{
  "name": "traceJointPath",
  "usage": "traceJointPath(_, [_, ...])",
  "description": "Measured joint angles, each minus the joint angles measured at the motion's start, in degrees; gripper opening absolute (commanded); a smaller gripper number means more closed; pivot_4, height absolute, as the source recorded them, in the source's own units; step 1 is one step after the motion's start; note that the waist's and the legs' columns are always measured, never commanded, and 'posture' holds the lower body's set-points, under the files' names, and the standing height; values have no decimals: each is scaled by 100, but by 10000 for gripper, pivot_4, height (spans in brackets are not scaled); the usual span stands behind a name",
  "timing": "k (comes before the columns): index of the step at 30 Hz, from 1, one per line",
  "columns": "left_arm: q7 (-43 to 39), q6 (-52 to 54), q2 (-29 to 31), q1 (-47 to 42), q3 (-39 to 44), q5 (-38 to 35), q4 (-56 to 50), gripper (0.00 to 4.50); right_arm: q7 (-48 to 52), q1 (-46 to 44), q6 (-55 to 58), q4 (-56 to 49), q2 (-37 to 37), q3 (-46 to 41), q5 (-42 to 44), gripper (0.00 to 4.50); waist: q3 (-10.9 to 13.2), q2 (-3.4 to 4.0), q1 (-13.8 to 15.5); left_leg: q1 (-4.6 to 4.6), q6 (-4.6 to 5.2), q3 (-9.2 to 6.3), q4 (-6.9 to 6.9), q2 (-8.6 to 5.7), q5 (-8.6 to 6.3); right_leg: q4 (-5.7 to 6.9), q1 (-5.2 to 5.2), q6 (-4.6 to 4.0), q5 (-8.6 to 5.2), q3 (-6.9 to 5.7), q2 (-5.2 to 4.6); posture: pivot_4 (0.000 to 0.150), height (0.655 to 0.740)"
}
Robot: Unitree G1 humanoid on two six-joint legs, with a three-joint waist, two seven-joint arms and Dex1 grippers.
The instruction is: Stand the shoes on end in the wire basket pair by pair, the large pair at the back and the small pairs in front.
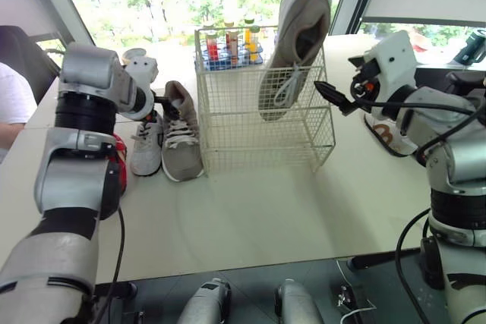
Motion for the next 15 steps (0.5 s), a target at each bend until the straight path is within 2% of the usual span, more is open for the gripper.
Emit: traceJointPath(15, [541, -431, -371, -1, 433, 106, 493, 45000, -35, 97, 4, -18, -4, 0, 1, 44761, 0, 0, 11, 0, 0, 0, 2, -1, 0, 1, 1, 0, 0, 0, -1, 1500, 7400])
